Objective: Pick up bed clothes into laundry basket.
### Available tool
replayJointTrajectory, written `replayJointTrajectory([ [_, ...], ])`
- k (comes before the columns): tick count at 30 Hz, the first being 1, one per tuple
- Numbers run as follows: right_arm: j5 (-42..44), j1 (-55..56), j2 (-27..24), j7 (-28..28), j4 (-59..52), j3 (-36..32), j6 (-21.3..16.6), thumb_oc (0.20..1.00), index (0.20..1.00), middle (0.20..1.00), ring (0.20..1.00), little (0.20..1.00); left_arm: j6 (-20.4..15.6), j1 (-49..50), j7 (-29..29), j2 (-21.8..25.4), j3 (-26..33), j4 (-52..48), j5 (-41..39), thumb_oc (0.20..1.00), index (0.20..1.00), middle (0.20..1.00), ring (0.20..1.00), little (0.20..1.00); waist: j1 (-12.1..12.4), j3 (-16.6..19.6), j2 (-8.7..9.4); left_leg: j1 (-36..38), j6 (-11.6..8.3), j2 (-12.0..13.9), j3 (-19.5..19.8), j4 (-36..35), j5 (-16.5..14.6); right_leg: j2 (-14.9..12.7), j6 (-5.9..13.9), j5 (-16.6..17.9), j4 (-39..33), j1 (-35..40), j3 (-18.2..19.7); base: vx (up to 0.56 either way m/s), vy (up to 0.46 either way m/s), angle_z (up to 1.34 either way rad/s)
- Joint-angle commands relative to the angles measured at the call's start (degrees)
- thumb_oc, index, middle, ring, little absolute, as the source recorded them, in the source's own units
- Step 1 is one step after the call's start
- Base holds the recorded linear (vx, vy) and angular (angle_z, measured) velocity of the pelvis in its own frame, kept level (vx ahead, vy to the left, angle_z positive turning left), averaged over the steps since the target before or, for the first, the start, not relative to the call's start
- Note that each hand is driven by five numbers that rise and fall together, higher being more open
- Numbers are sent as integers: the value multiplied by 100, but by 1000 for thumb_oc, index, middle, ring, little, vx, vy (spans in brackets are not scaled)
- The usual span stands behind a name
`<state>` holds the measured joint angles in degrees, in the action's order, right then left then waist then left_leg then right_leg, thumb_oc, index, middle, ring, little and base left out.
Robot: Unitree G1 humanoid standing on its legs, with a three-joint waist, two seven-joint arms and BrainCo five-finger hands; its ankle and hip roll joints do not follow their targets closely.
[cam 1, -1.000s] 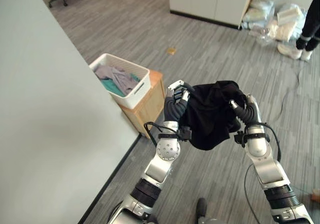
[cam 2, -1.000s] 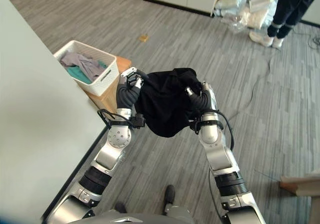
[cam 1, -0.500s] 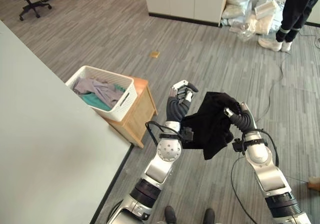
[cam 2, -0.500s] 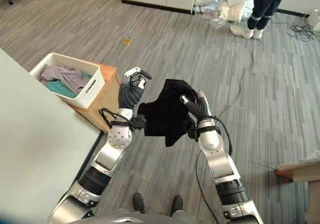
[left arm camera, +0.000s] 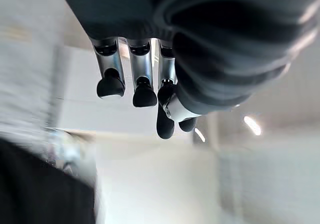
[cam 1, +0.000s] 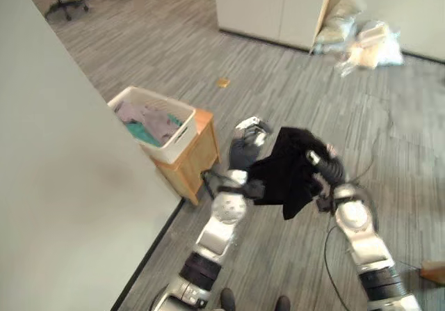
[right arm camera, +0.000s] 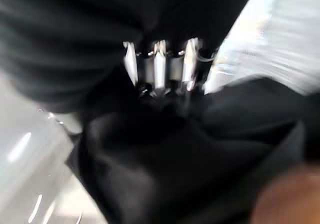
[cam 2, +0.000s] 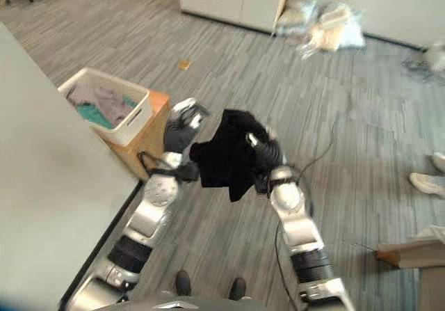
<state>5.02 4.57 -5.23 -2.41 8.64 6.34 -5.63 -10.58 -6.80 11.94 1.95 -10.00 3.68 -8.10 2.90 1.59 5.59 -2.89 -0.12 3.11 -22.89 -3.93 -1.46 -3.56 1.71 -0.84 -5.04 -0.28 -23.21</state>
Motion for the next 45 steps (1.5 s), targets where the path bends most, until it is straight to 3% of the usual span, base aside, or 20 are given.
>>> replayJointTrajectory([
  [1,210,88,284,120,-399,-237,-377,200,200,200,200,200,-45,-14,-140,185,-193,207,-18,200,200,200,200,200,258,130,43,341,-405,562,-705,-107,39,-325,486,-442,775,326,-350,-125,-177,9],
  [4,-5,-450,175,4,-886,-171,-207,200,200,200,200,200,42,-107,-100,221,-157,208,20,200,200,200,200,200,224,92,108,144,-409,652,-786,-107,127,-187,419,-181,326,93,-341,-51,-147,5],
  [9,-295,-965,-134,-222,-1230,-364,26,200,200,200,200,200,177,-282,-216,160,-250,253,12,200,200,200,200,200,116,33,63,275,-614,764,-767,-107,56,-492,565,682,22,-875,-861,106,-221,-9],
  [13,-315,-939,-377,-185,-1593,-445,269,200,200,200,200,200,198,-181,-252,-93,-364,348,7,200,200,200,200,200,142,72,26,859,-803,658,-992,347,-313,-718,414,638,4,-520,-1180,239,-167,26],
  [15,-334,-997,-527,-105,-1620,-445,342,200,200,200,200,200,164,-199,-202,-219,-417,422,43,200,200,200,200,200,231,-38,74,578,-880,895,-897,1595,-707,-766,355,515,4,-237,-1170,161,-200,1],
  [16,-390,-1037,-694,-84,-1647,-477,372,200,200,200,200,200,151,-277,-161,-306,-449,443,70,200,200,200,200,200,327,-176,70,57,-875,1132,-527,2626,-647,-702,293,375,4,-21,-1151,126,-188,0],
  [19,-462,-1146,-818,-104,-1512,-583,404,200,200,200,200,200,177,-353,-193,-403,-478,518,73,200,200,200,200,200,375,-241,102,-776,-583,818,-153,2714,-768,-709,278,224,4,82,-1204,114,-114,-3],
  [20,-498,-1192,-840,-111,-1467,-586,405,200,200,200,200,200,160,-377,-205,-411,-479,496,68,200,200,200,200,200,384,-254,80,-960,-484,763,-153,2455,-605,-647,262,180,4,130,-1177,285,-21,6],
  [21,-641,-1453,-979,-107,-1188,-584,461,200,200,200,200,200,127,-439,-250,-418,-523,487,79,200,200,200,200,200,413,-212,-41,-1062,-395,855,-558,1660,1,-416,207,-25,4,258,-1171,252,-2,9],
  [22,-644,-1472,-981,-107,-1169,-585,455,200,200,200,200,200,126,-449,-251,-423,-517,489,80,200,200,200,200,200,426,-222,-35,-1020,-397,834,-583,1581,44,-424,202,-23,4,255,-1155,331,31,-5],
  [24,-913,-2272,-1327,-193,-600,-672,667,200,200,200,200,200,133,-688,-253,-417,-584,653,104,200,200,200,200,200,421,-126,-226,-969,-378,1198,-1893,80,488,-203,171,-386,4,561,-1282,380,48,-16],
  [25,-913,-2283,-1330,-194,-593,-673,664,200,200,200,200,200,132,-700,-253,-422,-578,659,104,200,200,200,200,200,429,-142,-228,-942,-379,1187,-1907,46,506,-206,172,-385,4,570,-1274,351,33,15],
  [27,-1080,-2657,-1471,-144,-452,-715,855,200,200,200,200,200,198,-793,-238,-442,-577,816,83,200,200,200,200,200,278,5,-317,-744,-294,1551,-2786,-51,556,-48,181,-386,4,680,-1465,372,0,34],
  [30,-1450,-2997,-1517,-106,-327,-791,1026,200,200,200,200,200,224,-742,-159,-389,-392,884,-42,200,200,200,200,200,398,215,-337,-566,-275,1355,-2577,-51,866,62,335,-554,4,1026,-1345,472,63,33],
  [33,-1743,-3496,-1708,46,-219,-937,1257,200,200,200,200,200,210,-686,-194,-266,-416,758,-25,200,200,200,200,200,422,354,-334,-117,-209,1041,-2381,-107,894,-151,681,-841,1119,1091,-1262,504,170,31],
  [36,-1844,-3701,-1860,171,-325,-1094,1405,200,200,200,200,200,176,-712,-201,-245,-431,766,-10,200,200,200,200,200,271,344,-272,-11,-132,849,-2091,-107,667,-630,775,-630,2003,521,-795,242,62,64],
  [40,-1982,-3788,-1937,282,-548,-1206,1525,200,200,200,200,200,113,-686,-210,-308,-473,854,8,200,200,200,200,200,129,312,-229,81,-221,798,-1722,-107,494,-568,678,-540,1263,-45,-422,209,-129,66],
  [42,-1995,-3550,-1974,282,-979,-1315,1538,200,200,200,200,200,21,-509,-209,-316,-538,1011,15,200,200,200,200,200,-136,182,-164,192,-270,682,-1048,-107,445,-378,572,278,67,-568,623,336,-341,111],
  [44,-2016,-3519,-2075,227,-1256,-1342,1614,200,200,200,200,200,-65,-370,-178,-382,-551,1299,-45,200,200,200,200,200,-251,117,-199,251,-276,645,-488,-107,287,-424,735,285,4,-1102,1759,309,-168,237],
  [45,-1960,-3599,-2059,247,-1332,-1374,1566,200,200,200,200,200,-8,-207,-242,-378,-496,1140,-44,200,200,200,200,200,-185,137,-135,323,-236,565,-345,-107,296,-497,730,218,4,-949,1616,143,-79,186],
])
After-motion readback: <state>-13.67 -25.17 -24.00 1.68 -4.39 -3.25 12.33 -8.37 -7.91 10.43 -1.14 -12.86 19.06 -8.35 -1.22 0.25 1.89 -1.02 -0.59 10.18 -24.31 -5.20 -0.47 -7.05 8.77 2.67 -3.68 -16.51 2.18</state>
